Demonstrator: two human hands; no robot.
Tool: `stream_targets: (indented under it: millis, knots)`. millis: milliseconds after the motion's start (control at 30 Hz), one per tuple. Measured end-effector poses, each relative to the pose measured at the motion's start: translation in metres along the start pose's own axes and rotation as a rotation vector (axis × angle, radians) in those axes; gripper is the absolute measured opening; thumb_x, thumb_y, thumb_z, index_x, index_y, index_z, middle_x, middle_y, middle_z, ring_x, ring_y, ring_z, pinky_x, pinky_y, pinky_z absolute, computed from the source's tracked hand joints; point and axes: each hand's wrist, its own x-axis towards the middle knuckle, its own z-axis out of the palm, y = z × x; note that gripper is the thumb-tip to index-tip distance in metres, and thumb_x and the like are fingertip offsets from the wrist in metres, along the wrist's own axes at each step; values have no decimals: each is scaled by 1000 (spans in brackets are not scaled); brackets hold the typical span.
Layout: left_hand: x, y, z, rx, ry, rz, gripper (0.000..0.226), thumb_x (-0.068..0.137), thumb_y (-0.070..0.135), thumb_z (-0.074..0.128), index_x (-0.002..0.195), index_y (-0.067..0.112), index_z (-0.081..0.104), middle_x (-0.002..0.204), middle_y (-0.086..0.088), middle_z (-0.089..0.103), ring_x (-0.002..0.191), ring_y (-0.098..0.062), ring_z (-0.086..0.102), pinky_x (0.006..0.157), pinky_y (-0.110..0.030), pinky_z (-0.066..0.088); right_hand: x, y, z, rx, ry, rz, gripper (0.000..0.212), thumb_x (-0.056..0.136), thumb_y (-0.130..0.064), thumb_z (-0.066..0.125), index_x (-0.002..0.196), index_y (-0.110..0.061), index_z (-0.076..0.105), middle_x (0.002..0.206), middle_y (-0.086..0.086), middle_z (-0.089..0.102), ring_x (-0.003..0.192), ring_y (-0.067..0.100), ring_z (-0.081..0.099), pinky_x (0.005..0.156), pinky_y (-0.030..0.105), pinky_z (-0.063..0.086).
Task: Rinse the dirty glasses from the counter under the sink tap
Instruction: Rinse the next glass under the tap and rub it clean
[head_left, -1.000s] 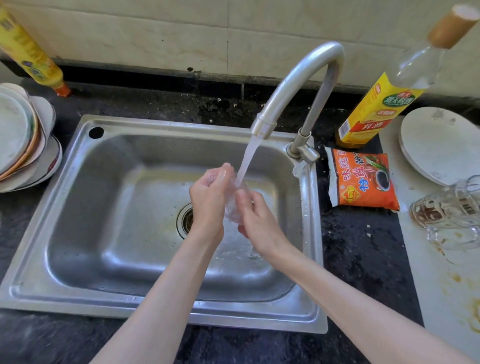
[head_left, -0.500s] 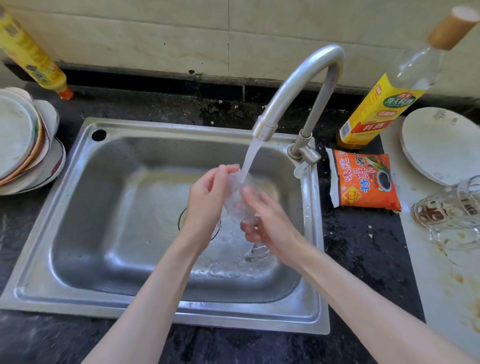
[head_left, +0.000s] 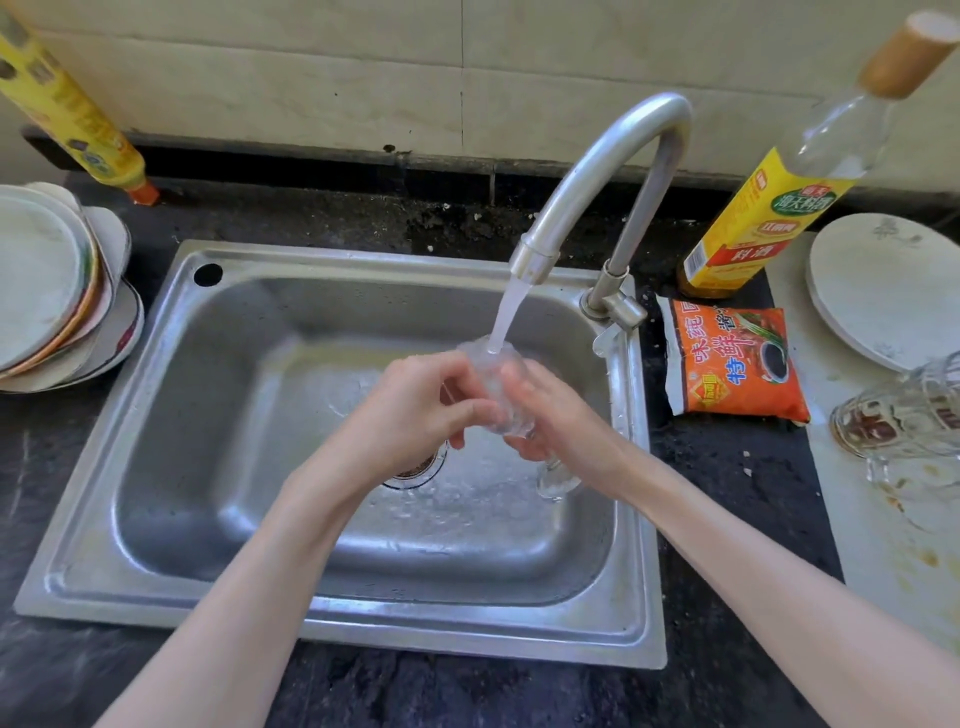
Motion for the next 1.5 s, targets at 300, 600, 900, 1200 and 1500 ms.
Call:
stream_targets:
  millis: [300,600,900,1200,1500]
  knots:
    - [-4,8,-5,124,-401,-25,17,81,2,67,81,18,74,56,20,63,51,3,55,55,-10,39,1,-4,-2,-24,-165,149,94,78,-82,21,108,-1,58,68,17,51,55,29,31,51,35,20]
    - [1,6,-6,322,-417,48,11,78,19,73,87,24,76,91,10,73,83,-7,64,82,-20,46,-4,-8,-4,51,-95,81,64,90,-64,20,79,-18,62,44,-7,35,34,7,19,38,18,11]
    - [-1,3,3,117,-84,38,15,72,16,77,70,24,64,71,15,64,66,-1,54,64,-15,40,1,-3,2,23,117,-42,53,90,-58,43,112,-11,52,65,-8,53,45,1,43,39,14,30]
    - [0,2,10,87,50,11,32,70,12,78,60,24,50,50,22,55,51,4,46,53,-11,35,1,4,7,58,86,-42,38,92,-45,45,111,-13,52,72,-9,50,46,-3,44,47,14,34]
    - [3,-1,3,212,-93,9,23,70,7,78,61,21,61,60,13,60,59,1,52,57,-13,39,2,6,8,159,-24,11,70,90,-66,25,80,-5,59,57,0,44,46,9,33,49,24,22]
